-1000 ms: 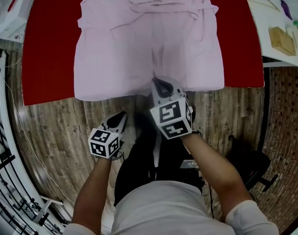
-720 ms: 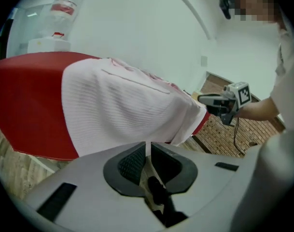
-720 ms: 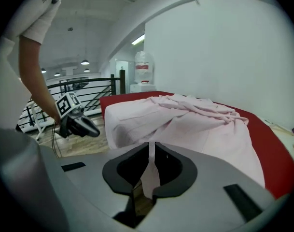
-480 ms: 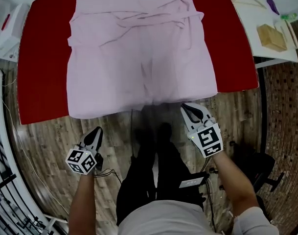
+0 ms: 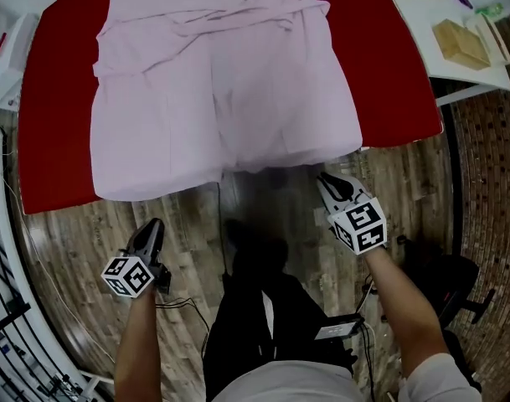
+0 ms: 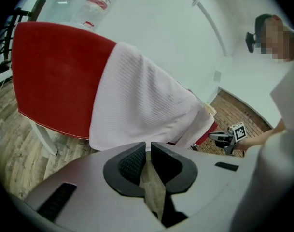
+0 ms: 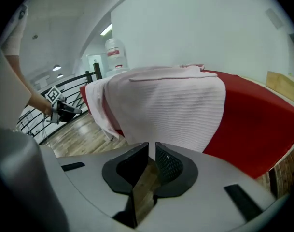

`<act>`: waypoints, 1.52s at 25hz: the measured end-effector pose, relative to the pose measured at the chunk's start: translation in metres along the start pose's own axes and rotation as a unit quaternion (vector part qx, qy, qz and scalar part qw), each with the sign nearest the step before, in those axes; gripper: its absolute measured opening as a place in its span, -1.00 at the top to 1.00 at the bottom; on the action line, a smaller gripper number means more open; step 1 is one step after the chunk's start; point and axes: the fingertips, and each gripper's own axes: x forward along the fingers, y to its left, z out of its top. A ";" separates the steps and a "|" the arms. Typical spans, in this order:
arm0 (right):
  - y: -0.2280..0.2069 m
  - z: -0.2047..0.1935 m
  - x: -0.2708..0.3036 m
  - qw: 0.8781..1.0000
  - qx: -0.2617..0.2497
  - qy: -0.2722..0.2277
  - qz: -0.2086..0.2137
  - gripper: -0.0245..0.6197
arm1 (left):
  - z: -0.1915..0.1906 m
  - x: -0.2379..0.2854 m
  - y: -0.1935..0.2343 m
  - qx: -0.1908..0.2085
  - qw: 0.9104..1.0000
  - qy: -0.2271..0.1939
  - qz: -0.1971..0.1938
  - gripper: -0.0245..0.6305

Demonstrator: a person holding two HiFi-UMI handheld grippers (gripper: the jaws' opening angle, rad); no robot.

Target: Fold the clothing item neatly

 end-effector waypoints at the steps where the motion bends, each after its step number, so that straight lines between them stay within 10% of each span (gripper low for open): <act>1: -0.002 -0.002 -0.001 1.000 -0.003 -0.004 -0.003 0.84 | 0.000 0.003 -0.008 0.008 1.000 0.000 -0.006 0.88; 15: -0.012 -0.043 0.006 0.999 -0.045 -0.004 -0.012 0.60 | -0.025 0.105 -0.163 0.150 0.979 0.011 -0.136 0.63; 26: -0.034 -0.062 0.036 0.997 -0.071 0.017 -0.014 0.43 | -0.031 0.217 -0.160 0.173 0.979 0.055 -0.090 0.45; 29: -0.033 -0.070 0.034 0.998 -0.063 0.023 -0.013 0.43 | -0.033 0.216 -0.167 0.169 0.978 0.058 -0.105 0.89; 38: -0.038 -0.075 0.037 0.995 -0.088 0.035 0.001 0.43 | -0.074 0.147 -0.178 0.186 0.963 0.086 -0.173 0.90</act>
